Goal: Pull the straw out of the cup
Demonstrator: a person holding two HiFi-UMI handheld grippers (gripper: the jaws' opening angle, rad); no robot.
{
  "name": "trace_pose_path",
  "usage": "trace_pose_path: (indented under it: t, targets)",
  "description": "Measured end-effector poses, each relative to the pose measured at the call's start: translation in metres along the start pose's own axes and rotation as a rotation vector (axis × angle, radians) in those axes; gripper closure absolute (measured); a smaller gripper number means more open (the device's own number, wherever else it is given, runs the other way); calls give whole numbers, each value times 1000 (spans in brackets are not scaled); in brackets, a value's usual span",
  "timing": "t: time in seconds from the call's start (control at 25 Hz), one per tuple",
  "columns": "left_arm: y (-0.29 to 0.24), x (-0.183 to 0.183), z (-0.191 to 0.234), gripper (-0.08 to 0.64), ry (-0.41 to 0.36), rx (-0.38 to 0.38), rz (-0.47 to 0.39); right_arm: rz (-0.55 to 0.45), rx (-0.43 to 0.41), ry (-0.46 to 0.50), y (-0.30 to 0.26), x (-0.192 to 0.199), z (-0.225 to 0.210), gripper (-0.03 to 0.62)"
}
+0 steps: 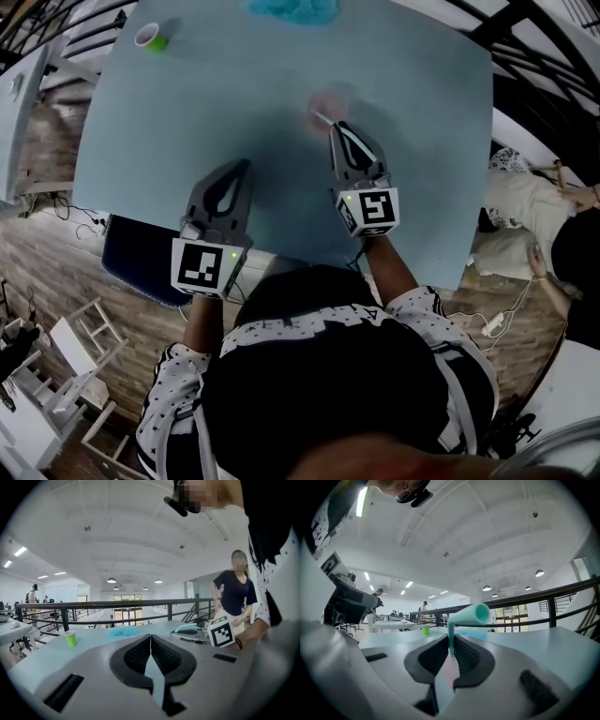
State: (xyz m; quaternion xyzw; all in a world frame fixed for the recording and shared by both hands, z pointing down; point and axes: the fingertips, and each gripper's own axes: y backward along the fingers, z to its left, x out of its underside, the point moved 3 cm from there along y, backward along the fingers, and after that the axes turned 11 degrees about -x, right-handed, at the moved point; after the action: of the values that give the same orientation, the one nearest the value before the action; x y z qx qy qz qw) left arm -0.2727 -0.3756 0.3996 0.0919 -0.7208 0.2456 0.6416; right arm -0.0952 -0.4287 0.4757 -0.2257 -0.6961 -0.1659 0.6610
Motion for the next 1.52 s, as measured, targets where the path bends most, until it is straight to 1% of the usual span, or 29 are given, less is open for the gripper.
trace_pose_path:
  t: [0.12, 0.28, 0.4, 0.52, 0.8, 1.16, 1.32, 1.4, 1.52]
  targets:
    - [2, -2, 1, 546, 2, -8, -5, 13, 4, 25, 0, -3, -1, 546]
    - [6, -4, 2, 546, 1, -15, -5, 16, 12, 35, 3, -11, -2, 546]
    - [10, -5, 3, 546, 2, -17, -10, 30, 21, 64, 6, -15, -2, 546]
    - [12, -5, 6, 546, 3, -24, -13, 34, 27, 69, 5, -19, -2, 548]
    - [16, -9, 9, 546, 17, -29, -32, 17, 39, 74, 11, -38, 0, 546]
    - [24, -7, 10, 546, 35, -24, -53, 11, 49, 111, 27, -61, 10, 546]
    - [26, -7, 11, 546, 49, -19, -63, 7, 50, 146, 33, -72, 16, 546]
    - [27, -8, 11, 546, 51, -17, -71, -1, 49, 143, 37, -78, 18, 546]
    - [29, -11, 10, 546, 56, -14, -85, -29, 41, 98, 44, -89, 22, 546]
